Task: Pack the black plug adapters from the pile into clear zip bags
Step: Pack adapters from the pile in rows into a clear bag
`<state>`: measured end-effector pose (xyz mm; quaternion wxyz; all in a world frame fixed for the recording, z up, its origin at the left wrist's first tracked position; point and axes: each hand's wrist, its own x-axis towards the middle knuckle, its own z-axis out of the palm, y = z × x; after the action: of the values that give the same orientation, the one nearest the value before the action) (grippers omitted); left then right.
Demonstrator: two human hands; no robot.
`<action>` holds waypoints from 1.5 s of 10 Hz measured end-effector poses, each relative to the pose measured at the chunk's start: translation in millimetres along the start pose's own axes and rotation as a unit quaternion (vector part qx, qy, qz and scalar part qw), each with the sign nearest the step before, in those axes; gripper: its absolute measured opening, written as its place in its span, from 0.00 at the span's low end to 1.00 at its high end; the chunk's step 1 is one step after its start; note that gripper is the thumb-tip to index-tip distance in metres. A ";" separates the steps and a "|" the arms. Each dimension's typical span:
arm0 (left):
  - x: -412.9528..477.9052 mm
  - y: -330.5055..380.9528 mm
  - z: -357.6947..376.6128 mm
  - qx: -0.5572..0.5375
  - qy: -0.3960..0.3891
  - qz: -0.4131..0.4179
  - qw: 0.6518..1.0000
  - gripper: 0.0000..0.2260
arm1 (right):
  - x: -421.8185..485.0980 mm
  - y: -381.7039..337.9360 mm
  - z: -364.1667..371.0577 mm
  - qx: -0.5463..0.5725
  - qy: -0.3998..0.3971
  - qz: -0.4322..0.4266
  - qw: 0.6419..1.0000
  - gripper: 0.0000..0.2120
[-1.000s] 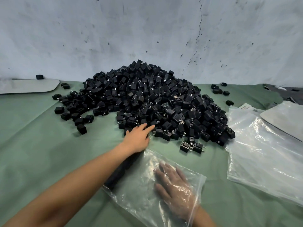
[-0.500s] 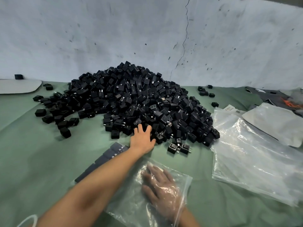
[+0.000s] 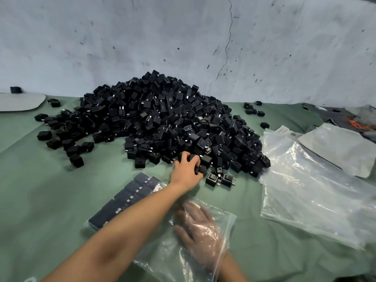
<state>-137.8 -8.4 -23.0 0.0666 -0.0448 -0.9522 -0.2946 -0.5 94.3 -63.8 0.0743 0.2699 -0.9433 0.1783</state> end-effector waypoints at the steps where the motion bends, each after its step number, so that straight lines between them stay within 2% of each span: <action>1: 2.7 -1.1 -11.1 -0.129 -0.003 -0.017 0.992 0.10 | -2.3 2.8 2.1 -0.002 0.015 -0.004 1.000 0.28; 2: -1.4 -0.4 -27.7 -0.263 -0.010 -0.049 0.964 0.10 | -2.1 -1.1 -7.4 0.002 0.024 0.001 1.000 0.24; 3: -14.1 -3.3 -43.4 -0.390 -0.035 -0.088 0.916 0.08 | -9.6 -14.1 -18.1 -0.041 0.075 0.010 0.996 0.23; 4: -32.7 -7.0 -64.3 -0.481 -0.040 -0.122 0.867 0.10 | -30.9 -5.0 -23.2 -0.058 0.035 -0.046 0.997 0.18; 5: -58.6 -10.1 -84.2 -0.571 -0.065 -0.165 0.802 0.11 | -79.9 13.4 -46.9 0.374 0.100 -0.193 0.902 0.11; 6: -87.2 -11.6 -93.1 -0.607 -0.107 -0.161 0.771 0.12 | -94.3 36.7 -69.2 0.093 0.214 -0.044 0.972 0.27; 7: -107.9 -1.3 -89.9 -0.609 -0.164 -0.157 0.760 0.12 | -91.0 33.4 -82.5 0.287 0.317 0.133 0.894 0.29; 8: -116.9 21.2 -79.3 -0.597 -0.207 -0.128 0.765 0.13 | -47.7 5.3 -97.0 0.269 0.317 0.091 0.905 0.30; 9: -121.2 37.7 -74.9 -0.599 -0.251 -0.100 0.753 0.13 | -22.5 -4.7 -108.6 0.240 0.170 -0.015 0.956 0.27; 10: -123.6 35.3 -78.2 -0.589 -0.293 -0.100 0.746 0.16 | -15.3 0.7 -109.4 0.269 0.142 -0.019 0.953 0.23; 11: -129.6 29.4 -79.6 -0.555 -0.311 -0.100 0.765 0.12 | -21.2 5.0 -103.9 0.303 0.171 0.023 0.937 0.18; 12: -135.7 27.4 -77.6 -0.468 -0.290 -0.087 0.830 0.09 | -29.4 12.9 -98.6 0.427 0.206 0.142 0.869 0.14; 13: -143.7 26.4 -78.6 -0.295 -0.285 0.021 0.912 0.08 | -48.6 29.9 -95.9 0.484 0.241 0.225 0.811 0.15; 14: -155.7 33.9 -71.9 -0.093 -0.251 0.139 0.953 0.03 | -70.8 42.6 -91.0 0.440 0.233 0.299 0.814 0.18; 15: -168.2 54.8 -57.1 0.083 -0.192 0.187 0.960 0.16 | -85.4 39.2 -81.1 0.362 0.215 0.315 0.850 0.20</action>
<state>40.9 -3.5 28.3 -0.0598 -0.2719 -0.9429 -0.1829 54.0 197.0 -20.5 0.1125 -0.0794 -0.8069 0.5744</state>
